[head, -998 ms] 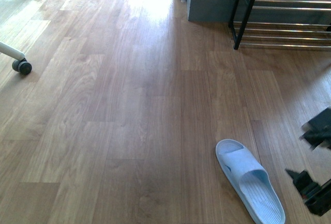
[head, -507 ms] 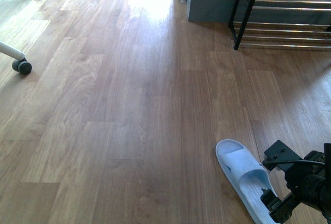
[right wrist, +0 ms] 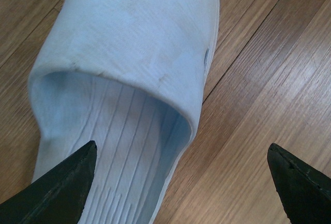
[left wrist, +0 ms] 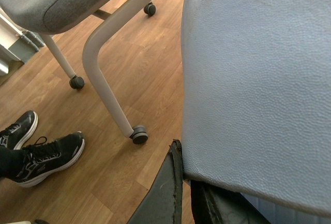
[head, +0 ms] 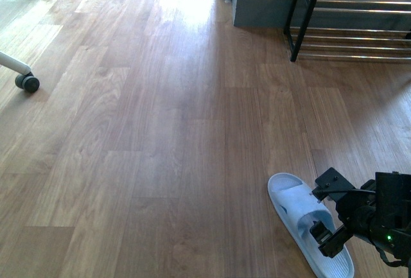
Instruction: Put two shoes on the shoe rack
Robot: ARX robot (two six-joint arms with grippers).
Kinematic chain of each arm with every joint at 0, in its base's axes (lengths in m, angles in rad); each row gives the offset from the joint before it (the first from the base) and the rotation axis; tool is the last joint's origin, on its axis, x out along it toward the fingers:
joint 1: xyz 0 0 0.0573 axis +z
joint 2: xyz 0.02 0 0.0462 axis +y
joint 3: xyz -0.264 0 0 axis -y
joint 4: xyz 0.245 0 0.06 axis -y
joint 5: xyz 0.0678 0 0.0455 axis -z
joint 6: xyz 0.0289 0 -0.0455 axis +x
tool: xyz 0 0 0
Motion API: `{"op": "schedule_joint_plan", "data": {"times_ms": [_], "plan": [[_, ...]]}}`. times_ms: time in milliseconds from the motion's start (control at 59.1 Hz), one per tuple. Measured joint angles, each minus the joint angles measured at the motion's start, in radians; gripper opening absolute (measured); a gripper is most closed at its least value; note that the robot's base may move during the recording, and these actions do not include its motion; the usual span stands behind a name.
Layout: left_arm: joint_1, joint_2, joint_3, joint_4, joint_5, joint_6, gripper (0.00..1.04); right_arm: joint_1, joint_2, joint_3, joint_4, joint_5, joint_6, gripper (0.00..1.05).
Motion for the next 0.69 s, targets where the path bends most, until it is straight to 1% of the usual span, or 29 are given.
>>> {"op": "schedule_joint_plan", "data": {"times_ms": [169, 186, 254, 338, 440, 457, 491, 507, 558, 626, 660, 693], "plan": [[0.0, 0.0, 0.0, 0.0, 0.0, 0.0, 0.02, 0.0, 0.028, 0.056, -0.005, 0.007, 0.037, 0.96], [0.0, 0.0, 0.0, 0.0, 0.0, 0.0, 0.02, 0.0, 0.032, 0.063, -0.004, 0.007, 0.047, 0.94], [0.0, 0.0, 0.0, 0.0, 0.0, 0.0, 0.02, 0.005, 0.046, 0.096, 0.003, 0.002, 0.09, 0.78], [0.0, 0.0, 0.0, 0.0, 0.0, 0.0, 0.02, 0.018, 0.054, 0.119, 0.005, -0.014, 0.152, 0.61], [0.0, 0.0, 0.0, 0.0, 0.0, 0.0, 0.02, 0.029, 0.057, 0.129, 0.006, -0.023, 0.188, 0.49], [0.0, 0.0, 0.0, 0.0, 0.0, 0.0, 0.02, 0.033, 0.057, 0.13, 0.009, -0.024, 0.2, 0.45], [0.0, 0.0, 0.0, 0.0, 0.0, 0.0, 0.02, 0.035, 0.057, 0.131, 0.01, -0.026, 0.208, 0.42], [0.0, 0.0, 0.0, 0.0, 0.0, 0.0, 0.02, 0.039, 0.057, 0.132, 0.009, -0.029, 0.214, 0.38], [0.0, 0.0, 0.0, 0.0, 0.0, 0.0, 0.02, 0.042, 0.057, 0.132, 0.01, -0.031, 0.225, 0.33], [0.0, 0.0, 0.0, 0.0, 0.0, 0.0, 0.02, 0.047, 0.059, 0.133, 0.019, -0.026, 0.249, 0.22], [0.0, 0.0, 0.0, 0.0, 0.0, 0.0, 0.02, 0.048, 0.06, 0.133, 0.022, -0.027, 0.256, 0.19], [0.0, 0.0, 0.0, 0.0, 0.0, 0.0, 0.02, 0.049, 0.06, 0.132, 0.034, -0.026, 0.274, 0.11]]}}
